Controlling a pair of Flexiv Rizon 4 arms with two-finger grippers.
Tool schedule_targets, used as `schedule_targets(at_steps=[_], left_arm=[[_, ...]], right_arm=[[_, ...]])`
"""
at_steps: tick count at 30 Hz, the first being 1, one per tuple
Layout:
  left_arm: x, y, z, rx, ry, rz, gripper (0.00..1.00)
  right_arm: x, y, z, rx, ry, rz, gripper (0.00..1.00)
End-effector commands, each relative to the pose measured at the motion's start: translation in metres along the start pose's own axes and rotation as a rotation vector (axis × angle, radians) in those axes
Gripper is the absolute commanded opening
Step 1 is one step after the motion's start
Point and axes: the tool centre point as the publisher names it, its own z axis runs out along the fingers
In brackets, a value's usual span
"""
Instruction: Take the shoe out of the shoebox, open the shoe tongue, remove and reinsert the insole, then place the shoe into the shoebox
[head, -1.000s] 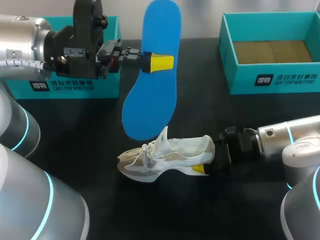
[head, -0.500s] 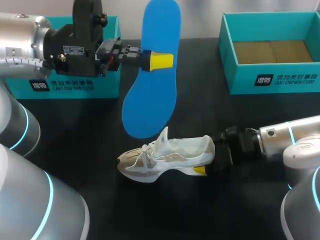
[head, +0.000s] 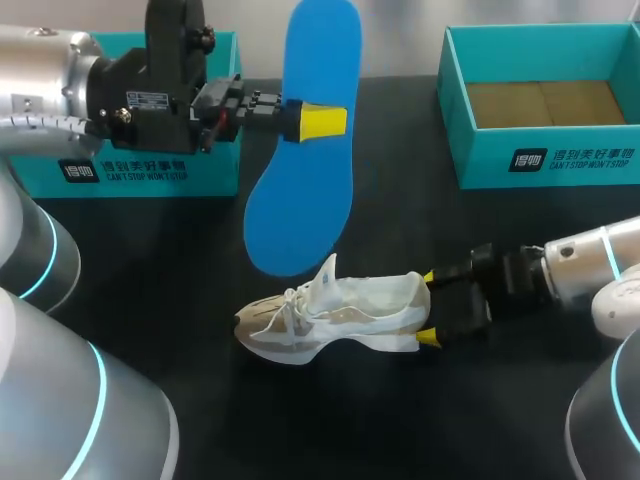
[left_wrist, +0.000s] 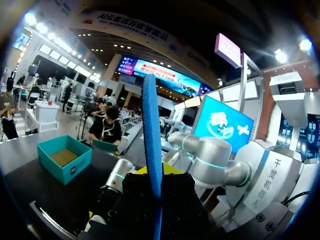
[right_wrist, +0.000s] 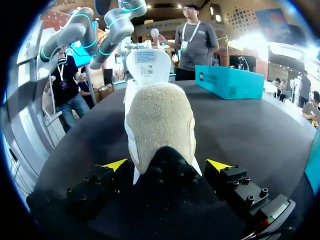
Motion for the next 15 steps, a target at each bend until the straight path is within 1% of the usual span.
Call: schedule_targets(at_steps=[1, 4, 8, 10, 15], left_arm=[[-0.001, -0.001, 0.000, -0.003, 0.001, 0.000, 0.00], [-0.001, -0.001, 0.000, -0.003, 0.001, 0.000, 0.00], [-0.001, -0.001, 0.000, -0.003, 0.001, 0.000, 0.00], [-0.001, -0.001, 0.000, -0.003, 0.001, 0.000, 0.00], [-0.001, -0.001, 0.000, -0.003, 0.001, 0.000, 0.00]], right_arm=[[-0.002, 0.009, -0.022, 0.221, 0.013, 0.031, 1.00], [-0.006, 0.010, -0.027, 0.335, 0.013, 0.048, 1.00], [-0.009, 0.014, -0.031, 0.459, 0.020, 0.069, 1.00], [-0.010, 0.015, -0.032, 0.505, 0.018, 0.081, 1.00], [-0.009, 0.019, -0.036, 0.575, 0.014, 0.091, 1.00]])
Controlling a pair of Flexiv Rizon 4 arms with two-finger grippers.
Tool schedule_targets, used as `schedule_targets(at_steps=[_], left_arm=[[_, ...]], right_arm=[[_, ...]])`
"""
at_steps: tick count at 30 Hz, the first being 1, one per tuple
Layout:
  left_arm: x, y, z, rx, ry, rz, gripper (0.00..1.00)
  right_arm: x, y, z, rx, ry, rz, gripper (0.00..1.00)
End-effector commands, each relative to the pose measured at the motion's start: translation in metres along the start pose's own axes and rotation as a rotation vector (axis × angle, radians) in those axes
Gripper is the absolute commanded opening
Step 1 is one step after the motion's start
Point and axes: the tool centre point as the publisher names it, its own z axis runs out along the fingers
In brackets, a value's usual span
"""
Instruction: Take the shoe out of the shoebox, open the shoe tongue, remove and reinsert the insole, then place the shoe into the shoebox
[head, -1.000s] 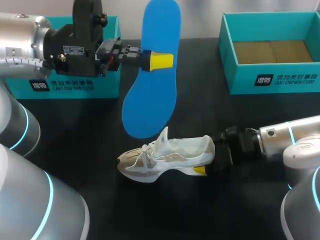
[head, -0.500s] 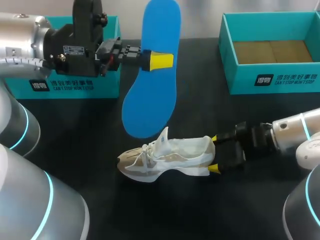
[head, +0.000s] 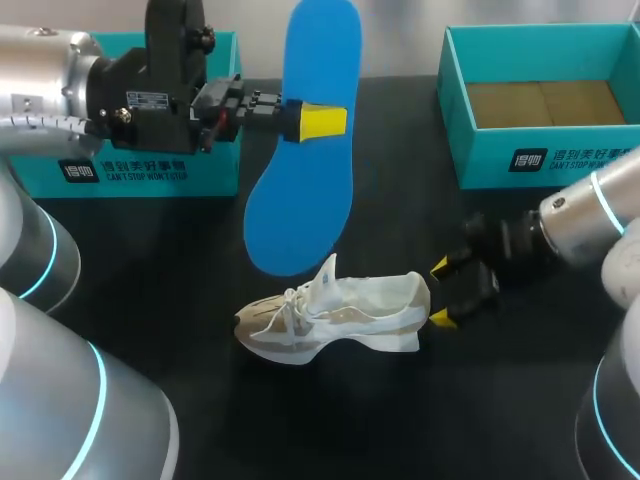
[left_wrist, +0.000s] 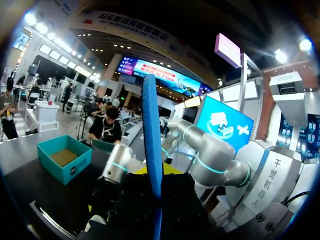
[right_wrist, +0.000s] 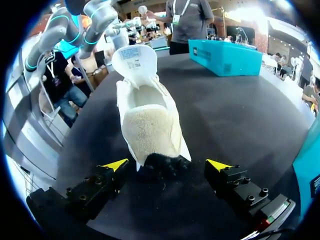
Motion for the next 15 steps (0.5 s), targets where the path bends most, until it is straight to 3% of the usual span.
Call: schedule_targets(at_steps=[1, 15], left_arm=[[-0.001, -0.001, 0.000, -0.003, 0.001, 0.000, 0.00], [-0.001, -0.001, 0.000, -0.003, 0.001, 0.000, 0.00]], right_arm=[[0.002, 0.008, -0.004, 0.291, -0.004, 0.007, 1.00], [0.008, 0.024, -0.010, 0.484, -0.037, 0.054, 1.00]])
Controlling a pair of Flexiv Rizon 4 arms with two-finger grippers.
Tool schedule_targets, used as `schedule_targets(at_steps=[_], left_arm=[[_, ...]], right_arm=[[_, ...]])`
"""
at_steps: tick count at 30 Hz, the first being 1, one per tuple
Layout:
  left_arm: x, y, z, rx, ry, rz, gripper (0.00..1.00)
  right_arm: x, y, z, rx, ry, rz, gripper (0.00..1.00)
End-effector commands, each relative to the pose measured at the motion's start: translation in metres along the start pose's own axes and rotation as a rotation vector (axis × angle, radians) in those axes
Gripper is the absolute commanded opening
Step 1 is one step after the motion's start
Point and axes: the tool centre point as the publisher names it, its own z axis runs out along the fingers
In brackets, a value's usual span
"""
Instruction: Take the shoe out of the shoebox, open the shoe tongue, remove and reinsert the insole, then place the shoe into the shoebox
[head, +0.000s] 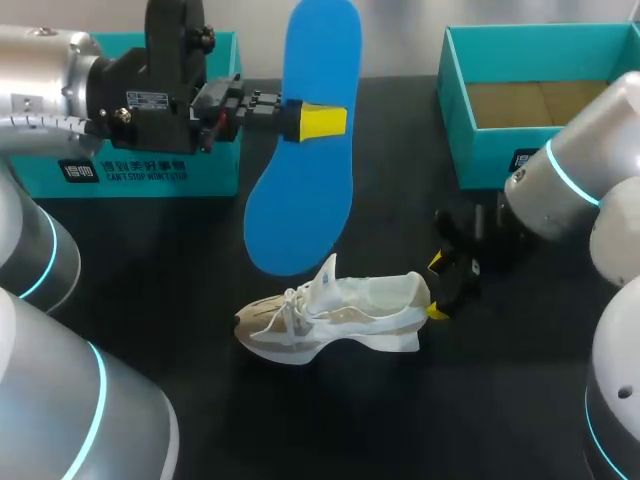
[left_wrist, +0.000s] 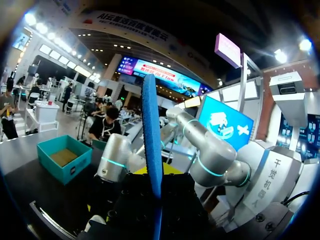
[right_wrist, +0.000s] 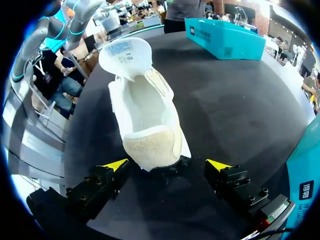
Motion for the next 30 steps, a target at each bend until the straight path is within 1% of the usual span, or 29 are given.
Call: schedule_targets(at_steps=[1, 4, 7, 12, 14, 28, 30], left_arm=[[-0.001, -0.001, 0.000, -0.003, 0.001, 0.000, 0.00], [-0.001, -0.001, 0.000, -0.003, 0.001, 0.000, 0.00], [-0.001, -0.001, 0.000, -0.003, 0.001, 0.000, 0.00], [-0.001, -0.001, 0.000, -0.003, 0.001, 0.000, 0.00], [-0.001, -0.001, 0.000, -0.003, 0.001, 0.000, 0.00], [-0.001, -0.001, 0.000, -0.003, 0.001, 0.000, 0.00], [-0.001, -0.001, 0.000, -0.003, 0.001, 0.000, 0.00]], right_arm=[[0.005, 0.008, -0.002, 0.283, -0.024, 0.010, 1.00], [0.006, 0.008, 0.000, 0.318, -0.037, 0.015, 1.00], [0.009, 0.010, 0.001, 0.322, -0.048, 0.022, 1.00], [0.014, 0.018, -0.001, 0.362, -0.058, 0.041, 1.00], [0.017, 0.022, -0.005, 0.383, -0.076, 0.058, 1.00], [0.017, 0.022, -0.005, 0.383, -0.076, 0.058, 1.00], [0.019, 0.027, -0.002, 0.419, -0.083, 0.050, 1.00]])
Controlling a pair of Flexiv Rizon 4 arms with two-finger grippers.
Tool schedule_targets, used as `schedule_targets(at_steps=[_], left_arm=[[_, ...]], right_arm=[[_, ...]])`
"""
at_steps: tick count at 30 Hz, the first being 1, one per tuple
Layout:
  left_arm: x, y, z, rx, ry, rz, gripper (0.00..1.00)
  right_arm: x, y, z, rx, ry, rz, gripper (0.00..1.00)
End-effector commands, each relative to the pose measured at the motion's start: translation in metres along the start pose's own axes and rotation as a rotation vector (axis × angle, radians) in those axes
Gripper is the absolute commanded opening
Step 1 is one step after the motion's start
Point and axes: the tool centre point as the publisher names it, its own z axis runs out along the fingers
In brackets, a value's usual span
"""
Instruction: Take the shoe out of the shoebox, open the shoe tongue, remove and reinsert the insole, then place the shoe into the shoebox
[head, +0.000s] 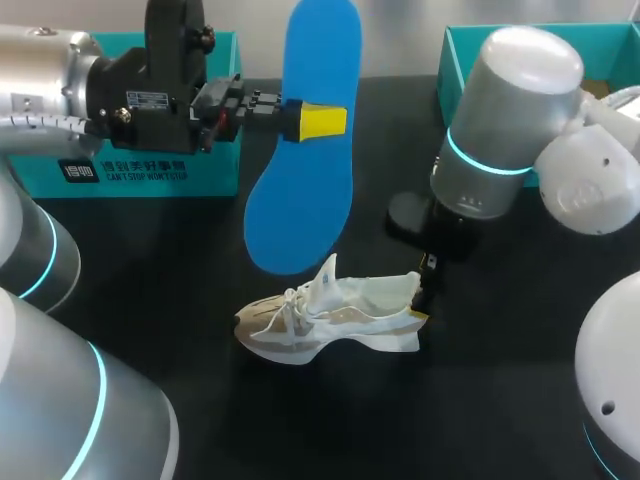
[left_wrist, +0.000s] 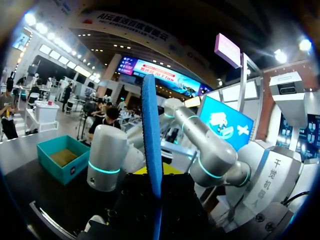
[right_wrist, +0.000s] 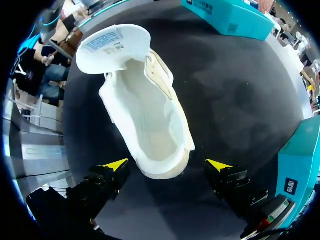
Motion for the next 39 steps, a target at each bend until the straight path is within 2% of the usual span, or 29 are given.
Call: schedule_targets(at_steps=[1, 8, 18, 25, 32, 39], left_arm=[[-0.001, -0.001, 0.000, -0.003, 0.001, 0.000, 0.00], [-0.001, -0.001, 0.000, -0.003, 0.001, 0.000, 0.00], [-0.001, -0.001, 0.000, -0.003, 0.001, 0.000, 0.00], [-0.001, -0.001, 0.000, -0.003, 0.001, 0.000, 0.00], [-0.001, -0.001, 0.000, -0.003, 0.001, 0.000, 0.00], [-0.001, -0.001, 0.000, -0.003, 0.001, 0.000, 0.00]], right_arm=[[0.004, 0.011, 0.003, 0.074, -0.024, -0.008, 1.00], [0.011, 0.016, 0.010, 0.056, -0.048, -0.049, 1.00], [0.014, 0.016, 0.009, 0.086, -0.060, -0.048, 1.00], [0.012, 0.022, -0.007, 0.121, -0.082, -0.053, 1.00], [0.003, 0.037, -0.015, 0.141, -0.096, -0.079, 1.00], [-0.010, 0.048, -0.007, 0.144, -0.092, -0.106, 1.00]])
